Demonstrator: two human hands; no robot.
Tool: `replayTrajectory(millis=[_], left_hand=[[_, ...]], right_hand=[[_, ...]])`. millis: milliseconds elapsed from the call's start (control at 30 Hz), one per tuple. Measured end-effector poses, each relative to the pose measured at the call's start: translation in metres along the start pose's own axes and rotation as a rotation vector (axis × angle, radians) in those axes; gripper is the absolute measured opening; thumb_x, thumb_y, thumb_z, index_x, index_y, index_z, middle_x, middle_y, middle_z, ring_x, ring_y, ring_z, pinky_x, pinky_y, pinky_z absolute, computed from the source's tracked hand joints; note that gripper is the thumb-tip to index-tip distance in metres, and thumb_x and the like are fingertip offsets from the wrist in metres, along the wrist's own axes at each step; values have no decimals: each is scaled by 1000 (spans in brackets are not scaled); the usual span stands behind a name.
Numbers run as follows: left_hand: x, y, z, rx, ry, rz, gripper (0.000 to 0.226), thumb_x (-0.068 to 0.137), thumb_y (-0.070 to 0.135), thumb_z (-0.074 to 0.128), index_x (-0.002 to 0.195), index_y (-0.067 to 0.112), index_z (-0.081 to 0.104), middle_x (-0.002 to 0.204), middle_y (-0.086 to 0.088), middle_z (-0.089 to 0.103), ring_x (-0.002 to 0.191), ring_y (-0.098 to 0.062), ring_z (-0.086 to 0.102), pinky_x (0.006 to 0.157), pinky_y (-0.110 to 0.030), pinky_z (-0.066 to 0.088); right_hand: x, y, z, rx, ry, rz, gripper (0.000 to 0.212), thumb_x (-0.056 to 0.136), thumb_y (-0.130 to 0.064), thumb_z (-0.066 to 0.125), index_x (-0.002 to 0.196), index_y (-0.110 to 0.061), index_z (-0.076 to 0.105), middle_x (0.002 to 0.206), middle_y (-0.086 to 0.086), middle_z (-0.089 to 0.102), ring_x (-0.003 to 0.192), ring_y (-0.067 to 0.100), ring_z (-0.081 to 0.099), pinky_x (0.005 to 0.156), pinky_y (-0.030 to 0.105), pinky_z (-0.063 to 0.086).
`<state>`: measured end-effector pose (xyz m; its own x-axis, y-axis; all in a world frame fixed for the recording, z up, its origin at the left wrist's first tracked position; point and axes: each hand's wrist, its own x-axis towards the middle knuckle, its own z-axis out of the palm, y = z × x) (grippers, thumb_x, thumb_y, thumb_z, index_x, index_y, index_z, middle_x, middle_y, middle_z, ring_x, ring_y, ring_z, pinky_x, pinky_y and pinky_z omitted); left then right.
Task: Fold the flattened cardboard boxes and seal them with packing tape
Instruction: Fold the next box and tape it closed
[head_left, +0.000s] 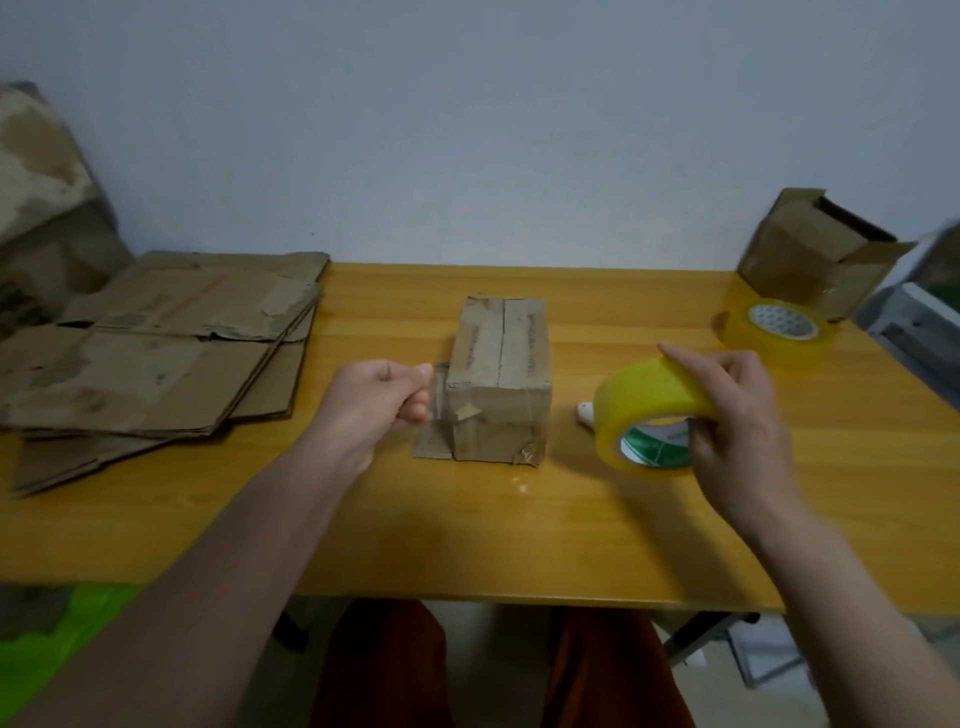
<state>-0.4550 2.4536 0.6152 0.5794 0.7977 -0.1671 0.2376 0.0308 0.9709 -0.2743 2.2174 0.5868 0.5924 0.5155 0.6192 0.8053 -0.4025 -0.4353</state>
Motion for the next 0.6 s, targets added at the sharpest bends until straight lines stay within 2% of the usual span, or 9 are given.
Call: replayTrajectory(millis=[100, 267, 433, 533, 600], left_hand=[[8, 2, 8, 82, 51, 58, 21, 91, 22, 66, 75, 9, 63, 61, -2, 64, 58, -12, 64, 59, -22, 47], [20, -3, 12, 143, 63, 99, 20, 90, 21, 67, 74, 10, 63, 67, -3, 65, 65, -16, 62, 75, -35, 55], [17, -21, 18, 172, 24, 97, 22, 96, 23, 59, 77, 10, 60, 72, -3, 62, 64, -14, 60, 63, -26, 47], [12, -29, 26, 163, 35, 142, 22, 100, 22, 49, 82, 12, 55, 76, -4, 58, 66, -13, 59, 63, -25, 50], [11, -30, 32, 175, 56, 157, 15, 102, 22, 46, 95, 11, 54, 81, -8, 58, 64, -11, 58, 66, -29, 55]], right_hand=[[8, 3, -2, -2, -6, 21, 79, 66, 25, 50, 132, -17, 56, 105, -1, 36, 98, 17, 38, 81, 35, 36], [13, 9, 5, -56, -57, 19, 76, 68, 25, 52, 131, -17, 57, 105, 5, 42, 98, 28, 43, 81, 38, 39], [2, 19, 22, -136, -176, -10, 79, 63, 25, 56, 130, -16, 59, 102, 12, 47, 93, 32, 47, 74, 35, 36], [-1, 19, 29, -137, -221, -36, 79, 64, 24, 59, 130, -18, 58, 102, 10, 47, 93, 31, 48, 72, 35, 39], [2, 16, 30, -126, -238, -41, 78, 65, 23, 59, 130, -19, 59, 104, 11, 48, 94, 30, 48, 74, 35, 39]])
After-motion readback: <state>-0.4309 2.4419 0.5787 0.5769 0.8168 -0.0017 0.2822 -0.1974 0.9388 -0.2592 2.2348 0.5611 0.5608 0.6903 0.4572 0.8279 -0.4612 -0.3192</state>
